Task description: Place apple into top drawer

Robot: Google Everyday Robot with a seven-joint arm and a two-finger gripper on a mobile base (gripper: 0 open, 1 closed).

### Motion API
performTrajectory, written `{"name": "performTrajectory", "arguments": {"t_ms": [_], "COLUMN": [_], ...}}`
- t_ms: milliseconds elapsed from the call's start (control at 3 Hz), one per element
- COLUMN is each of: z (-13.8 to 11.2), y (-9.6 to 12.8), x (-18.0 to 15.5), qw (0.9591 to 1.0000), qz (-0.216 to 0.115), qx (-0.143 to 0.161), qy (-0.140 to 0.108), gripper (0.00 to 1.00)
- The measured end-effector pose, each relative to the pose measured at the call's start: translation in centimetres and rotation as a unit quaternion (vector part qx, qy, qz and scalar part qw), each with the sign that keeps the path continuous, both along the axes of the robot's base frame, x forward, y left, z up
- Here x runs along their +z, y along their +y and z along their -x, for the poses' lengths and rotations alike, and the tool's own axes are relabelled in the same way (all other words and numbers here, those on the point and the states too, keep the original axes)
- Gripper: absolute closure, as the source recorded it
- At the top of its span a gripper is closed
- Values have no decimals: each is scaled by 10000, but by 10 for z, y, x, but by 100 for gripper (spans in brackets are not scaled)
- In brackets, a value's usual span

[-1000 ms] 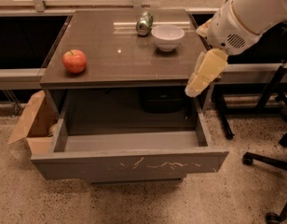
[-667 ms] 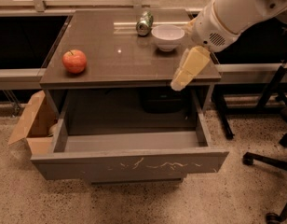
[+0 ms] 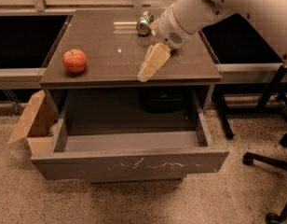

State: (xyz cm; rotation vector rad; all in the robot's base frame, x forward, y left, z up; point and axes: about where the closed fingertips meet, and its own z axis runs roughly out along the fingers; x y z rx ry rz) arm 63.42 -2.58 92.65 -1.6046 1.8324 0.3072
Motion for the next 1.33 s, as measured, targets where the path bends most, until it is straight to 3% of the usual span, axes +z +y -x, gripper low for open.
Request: {"name": "performTrajectory", "arguments": {"t_ms": [667,1000,1333], "z": [-27,-29,-59], "y": [80,85,127], "x": [-13,-15,-23], "qw": [9972,9970,9944], "qz": [-526,-552,-800], "qx": [502,521,644], "qy": [-153,-158,-226], "gripper": [0,0,0]}}
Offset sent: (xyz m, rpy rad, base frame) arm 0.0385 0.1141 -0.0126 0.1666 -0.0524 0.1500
